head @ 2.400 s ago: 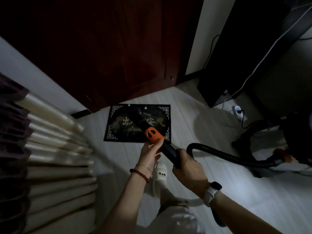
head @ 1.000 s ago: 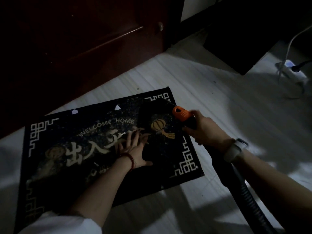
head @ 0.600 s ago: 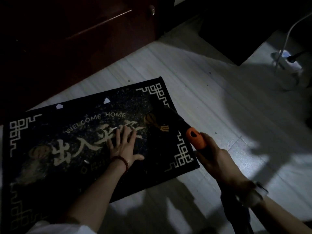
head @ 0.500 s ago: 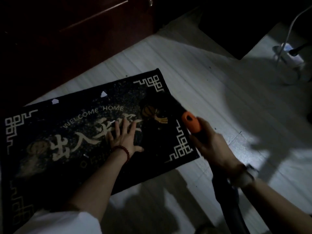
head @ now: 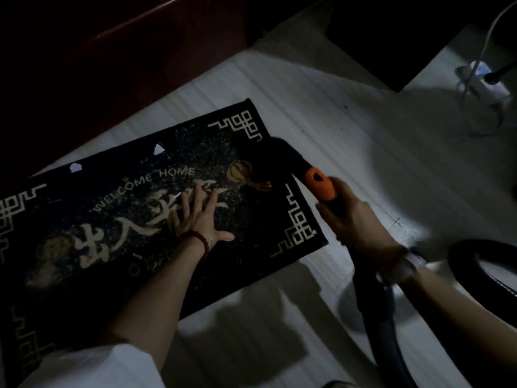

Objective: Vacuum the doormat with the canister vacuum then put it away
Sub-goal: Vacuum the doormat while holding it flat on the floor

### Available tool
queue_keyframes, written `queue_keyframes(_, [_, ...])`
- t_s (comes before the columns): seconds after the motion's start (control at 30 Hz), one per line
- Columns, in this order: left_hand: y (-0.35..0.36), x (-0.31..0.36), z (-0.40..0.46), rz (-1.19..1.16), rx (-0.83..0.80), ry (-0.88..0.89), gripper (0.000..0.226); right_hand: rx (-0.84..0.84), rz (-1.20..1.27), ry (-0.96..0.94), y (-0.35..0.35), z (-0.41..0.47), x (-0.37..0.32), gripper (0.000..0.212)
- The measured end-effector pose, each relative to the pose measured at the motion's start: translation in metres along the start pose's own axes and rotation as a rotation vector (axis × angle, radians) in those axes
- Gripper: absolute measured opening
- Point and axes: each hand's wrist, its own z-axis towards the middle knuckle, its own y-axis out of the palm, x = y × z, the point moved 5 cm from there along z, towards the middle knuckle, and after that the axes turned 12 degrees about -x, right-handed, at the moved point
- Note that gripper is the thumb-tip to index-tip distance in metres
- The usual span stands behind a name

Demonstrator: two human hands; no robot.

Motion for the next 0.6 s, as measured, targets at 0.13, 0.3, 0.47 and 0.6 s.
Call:
queue_keyframes(0.13, [0.003, 0.003, -0.004, 0.023, 0.072, -0.056, 0.104, -0.005, -0.054, 0.039, -0.007, -0.024, 0.028, 0.056])
queue_keyframes(0.3, [0.021, 0.024, -0.028, 0.092, 0.346, 0.031, 0.072, 0.039, -0.067, -0.07, -0.018, -0.008, 0.003, 0.058])
queue_keyframes(0.47, [0.062, 0.036, -0.033, 0.207, 0.132, 0.121, 0.091, 0.034, -0.084, -0.131, -0.022, 0.036, -0.035, 0.057])
queue_keyframes(0.6, [0.077, 0.034, -0.031, 0.309, -0.031, 0.108, 0.105, -0.005, -0.082, -0.105, -0.023, 0.067, -0.051, 0.056])
